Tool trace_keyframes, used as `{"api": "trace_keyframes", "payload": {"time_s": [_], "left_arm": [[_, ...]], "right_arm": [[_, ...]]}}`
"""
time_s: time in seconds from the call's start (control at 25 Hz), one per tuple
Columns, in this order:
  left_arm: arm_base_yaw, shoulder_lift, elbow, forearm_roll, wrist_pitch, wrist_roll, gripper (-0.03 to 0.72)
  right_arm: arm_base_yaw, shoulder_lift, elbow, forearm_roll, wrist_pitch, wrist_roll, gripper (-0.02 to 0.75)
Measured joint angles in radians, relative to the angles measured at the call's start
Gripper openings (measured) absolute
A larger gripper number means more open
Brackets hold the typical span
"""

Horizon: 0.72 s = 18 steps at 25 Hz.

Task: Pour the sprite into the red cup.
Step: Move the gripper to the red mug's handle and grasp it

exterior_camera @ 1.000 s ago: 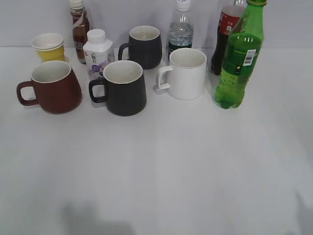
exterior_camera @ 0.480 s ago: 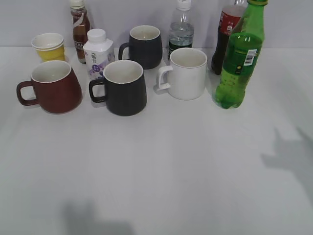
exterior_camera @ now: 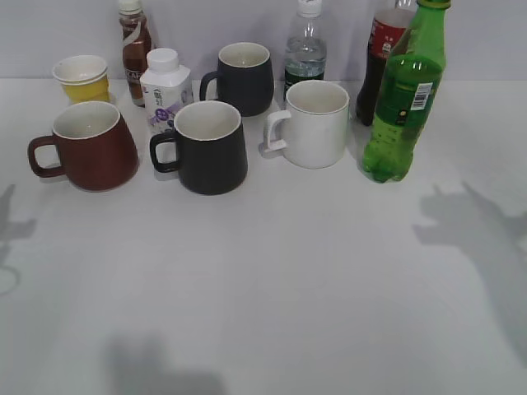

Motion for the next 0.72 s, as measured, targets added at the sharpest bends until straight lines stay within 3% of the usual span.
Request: {"api": "trace_keyframes", "payload": {"time_s": [0.24, 0.32, 0.72], "left_arm": [[-0.001, 0.317, 0.0, 0.173, -0.365, 0.0, 0.239], [-0.009, 0.376, 0.001, 0.173, -0.441, 0.0, 0.241], [-0.009, 0.501, -0.049, 0.161, -0.495, 0.0, 0.244]], "right_arm": [[0.0, 0.062, 0.0, -0.001, -0.052, 0.0, 0.312], [0.0, 0.069, 0.0, -0.001, -0.062, 0.0, 0.312], [0.0, 0.078, 0.0, -0.001, -0.086, -0.001, 0.312]]}}
